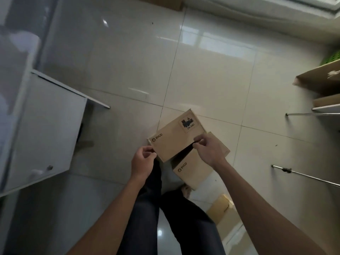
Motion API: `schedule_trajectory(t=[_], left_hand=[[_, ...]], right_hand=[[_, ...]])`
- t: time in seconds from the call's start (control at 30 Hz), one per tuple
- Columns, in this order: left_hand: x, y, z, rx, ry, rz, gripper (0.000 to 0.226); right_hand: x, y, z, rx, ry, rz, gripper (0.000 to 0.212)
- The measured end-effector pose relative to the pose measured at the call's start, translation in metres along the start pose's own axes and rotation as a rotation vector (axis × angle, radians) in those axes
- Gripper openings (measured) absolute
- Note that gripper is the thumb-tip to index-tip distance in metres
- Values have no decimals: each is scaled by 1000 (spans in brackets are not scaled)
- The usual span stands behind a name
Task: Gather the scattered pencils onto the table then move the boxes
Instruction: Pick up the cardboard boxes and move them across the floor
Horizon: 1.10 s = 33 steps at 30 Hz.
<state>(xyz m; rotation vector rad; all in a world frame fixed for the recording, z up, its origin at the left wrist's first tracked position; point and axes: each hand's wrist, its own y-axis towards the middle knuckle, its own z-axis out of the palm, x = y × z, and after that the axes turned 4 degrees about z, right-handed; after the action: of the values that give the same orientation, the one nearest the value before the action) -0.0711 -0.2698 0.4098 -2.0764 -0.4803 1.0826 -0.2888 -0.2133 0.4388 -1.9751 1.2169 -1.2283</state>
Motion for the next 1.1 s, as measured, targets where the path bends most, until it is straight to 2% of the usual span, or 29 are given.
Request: schedule_trajectory(t=[0.13,0.37,0.47,0.6,0.8,1.1], left_hand=[[35,76,40,-64,-51,-120,30],[83,181,92,-149,-67,-308,72],[95,211,104,-127,-106,-361,79],[127,242,113,-105,-93,-385,101],[61,200,77,-97,-210,-387,85],[-65,148,-16,-226,-206,-162,66]], right_hand=[[-17,92,36,-7,-73,19,33],[-48,221,84,-186,-267,28,68],[-58,258,95,-233,-366,2,85],[-61,277,100,-181,-350,32,94],[-31,246,87,-176,-235,64,95],[80,159,25,-212,16,47,87]])
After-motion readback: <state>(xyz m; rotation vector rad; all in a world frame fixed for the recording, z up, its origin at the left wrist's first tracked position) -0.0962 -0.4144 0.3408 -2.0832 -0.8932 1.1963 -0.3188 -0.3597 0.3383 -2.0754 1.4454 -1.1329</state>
